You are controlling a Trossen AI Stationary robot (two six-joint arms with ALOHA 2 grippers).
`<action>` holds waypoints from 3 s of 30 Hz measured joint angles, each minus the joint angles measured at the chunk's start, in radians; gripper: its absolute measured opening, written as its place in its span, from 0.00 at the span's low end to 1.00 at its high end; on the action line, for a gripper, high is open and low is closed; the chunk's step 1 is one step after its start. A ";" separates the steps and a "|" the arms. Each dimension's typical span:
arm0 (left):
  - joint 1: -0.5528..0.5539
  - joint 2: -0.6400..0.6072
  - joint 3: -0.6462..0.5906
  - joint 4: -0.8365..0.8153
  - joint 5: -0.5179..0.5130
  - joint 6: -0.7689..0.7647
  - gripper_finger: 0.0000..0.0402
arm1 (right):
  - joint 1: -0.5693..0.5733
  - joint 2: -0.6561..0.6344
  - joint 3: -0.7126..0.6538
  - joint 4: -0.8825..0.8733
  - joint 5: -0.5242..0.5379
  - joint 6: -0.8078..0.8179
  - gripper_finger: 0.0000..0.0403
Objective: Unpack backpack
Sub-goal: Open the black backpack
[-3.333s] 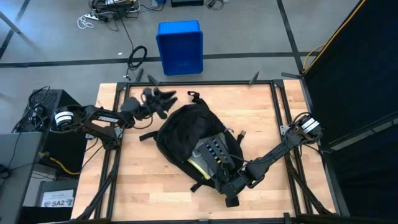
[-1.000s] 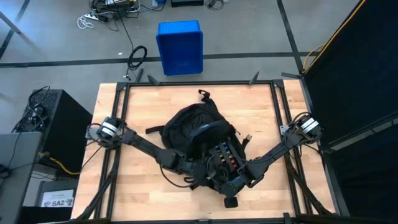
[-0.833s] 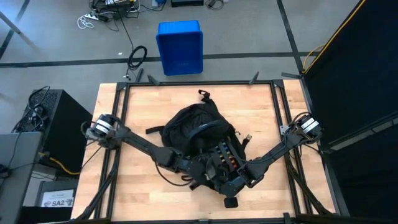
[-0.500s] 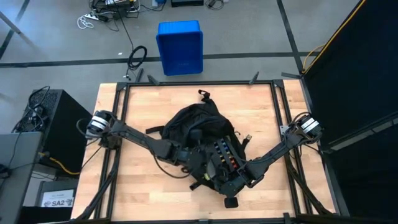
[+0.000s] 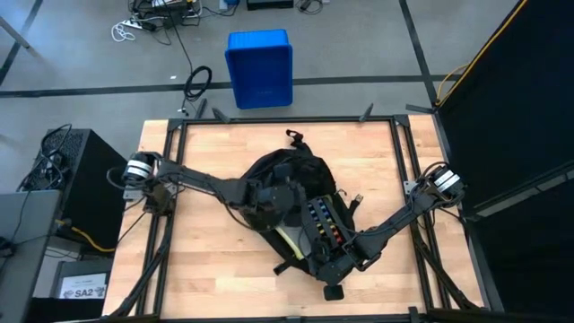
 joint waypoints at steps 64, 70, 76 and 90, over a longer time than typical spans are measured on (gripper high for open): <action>-0.192 -0.432 -0.581 0.676 0.136 -0.036 0.29 | 0.000 0.000 0.000 0.046 -0.011 0.015 0.01; -0.201 -0.368 -0.547 0.672 0.129 -0.040 0.46 | -0.005 0.000 0.000 0.048 -0.011 0.015 0.02; -0.200 -0.308 -0.508 0.671 0.077 -0.057 0.56 | -0.007 0.000 0.000 0.054 -0.010 0.015 0.01; -0.204 -0.257 -0.470 0.656 0.079 -0.058 0.57 | -0.009 0.000 0.000 0.055 -0.008 0.015 0.01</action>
